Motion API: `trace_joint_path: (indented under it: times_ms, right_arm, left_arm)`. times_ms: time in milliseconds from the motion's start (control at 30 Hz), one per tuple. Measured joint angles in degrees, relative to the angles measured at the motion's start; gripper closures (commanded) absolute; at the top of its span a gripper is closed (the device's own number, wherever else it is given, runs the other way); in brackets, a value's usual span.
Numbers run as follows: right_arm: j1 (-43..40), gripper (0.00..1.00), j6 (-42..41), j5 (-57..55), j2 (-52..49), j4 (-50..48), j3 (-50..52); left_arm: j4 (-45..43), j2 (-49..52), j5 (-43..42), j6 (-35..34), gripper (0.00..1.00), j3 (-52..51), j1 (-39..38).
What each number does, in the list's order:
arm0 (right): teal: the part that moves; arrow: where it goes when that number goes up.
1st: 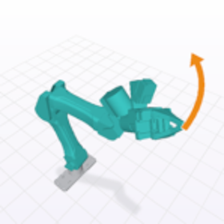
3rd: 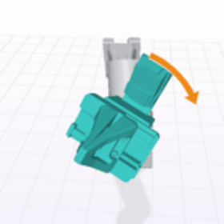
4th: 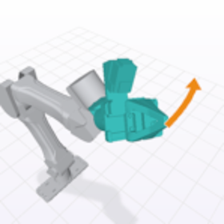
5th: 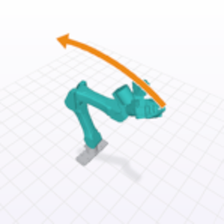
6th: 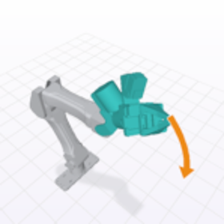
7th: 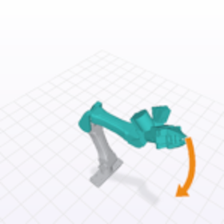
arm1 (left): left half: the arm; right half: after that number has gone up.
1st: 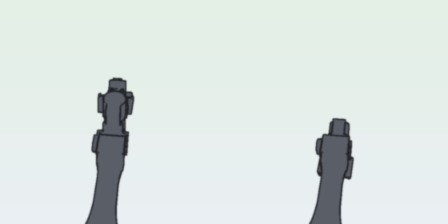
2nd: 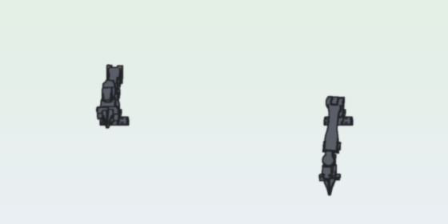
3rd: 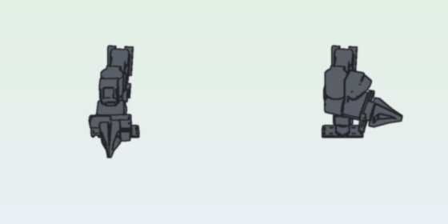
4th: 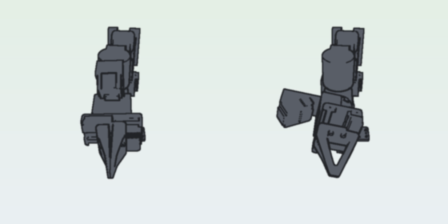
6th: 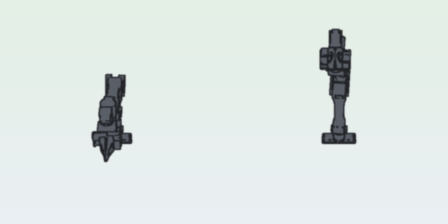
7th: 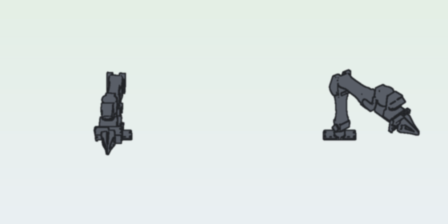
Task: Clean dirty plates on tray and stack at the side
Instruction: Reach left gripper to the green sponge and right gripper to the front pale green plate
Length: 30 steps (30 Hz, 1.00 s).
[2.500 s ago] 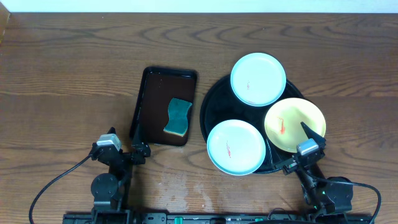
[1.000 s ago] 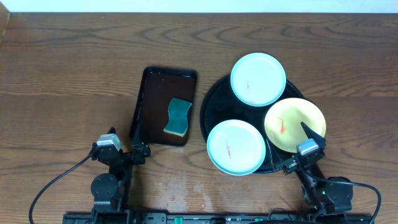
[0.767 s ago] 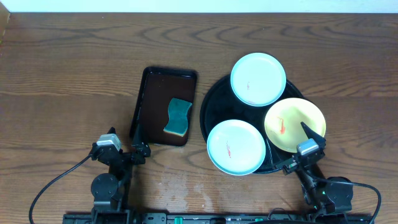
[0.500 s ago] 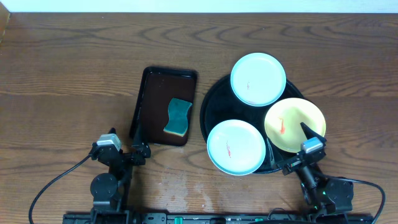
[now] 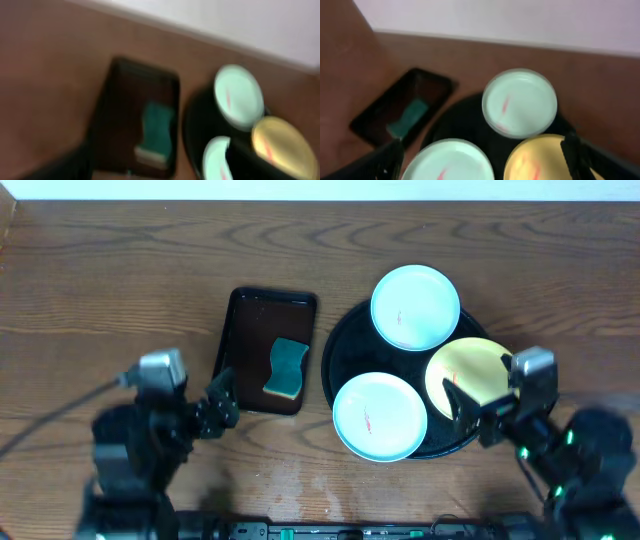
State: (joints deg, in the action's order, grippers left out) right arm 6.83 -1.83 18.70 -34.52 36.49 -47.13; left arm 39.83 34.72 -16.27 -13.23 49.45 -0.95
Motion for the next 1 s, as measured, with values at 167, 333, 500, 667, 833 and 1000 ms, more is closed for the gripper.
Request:
trace_joint_path:
  times_ms: [167, 333, 500, 667, 833, 1000]
  right_arm:
    - [0.0, 0.01, -0.1, -0.6, -14.4, 10.5, -13.9]
    - [0.0, 0.01, -0.2, 2.0, -22.6, 13.9, -16.1]
    - [0.0, 0.01, -0.2, 6.7, -26.9, 14.2, -16.1]
    - [0.0, 0.01, -0.2, 8.6, -27.9, 14.7, -16.1]
    - [0.0, 0.01, -0.2, 9.2, -27.9, 15.8, -16.1]
    - [0.0, 0.01, -0.3, 9.6, -27.9, 17.4, -16.1]
  left_arm:
    - [16.7, 16.8, -2.1, 0.0, 0.16, 17.5, 0.0]
    - [20.8, 26.3, -3.6, -0.1, 0.16, 20.4, 0.0]
    - [21.1, 34.4, -5.1, 0.0, 0.24, 20.0, -2.6]
    - [20.3, 45.2, -2.4, -0.4, 0.27, 19.2, -11.0]
    - [14.9, 55.6, 7.4, -3.0, 0.27, 18.9, -17.5]
    - [6.4, 64.7, 11.8, -4.3, 0.40, 18.7, -18.1]
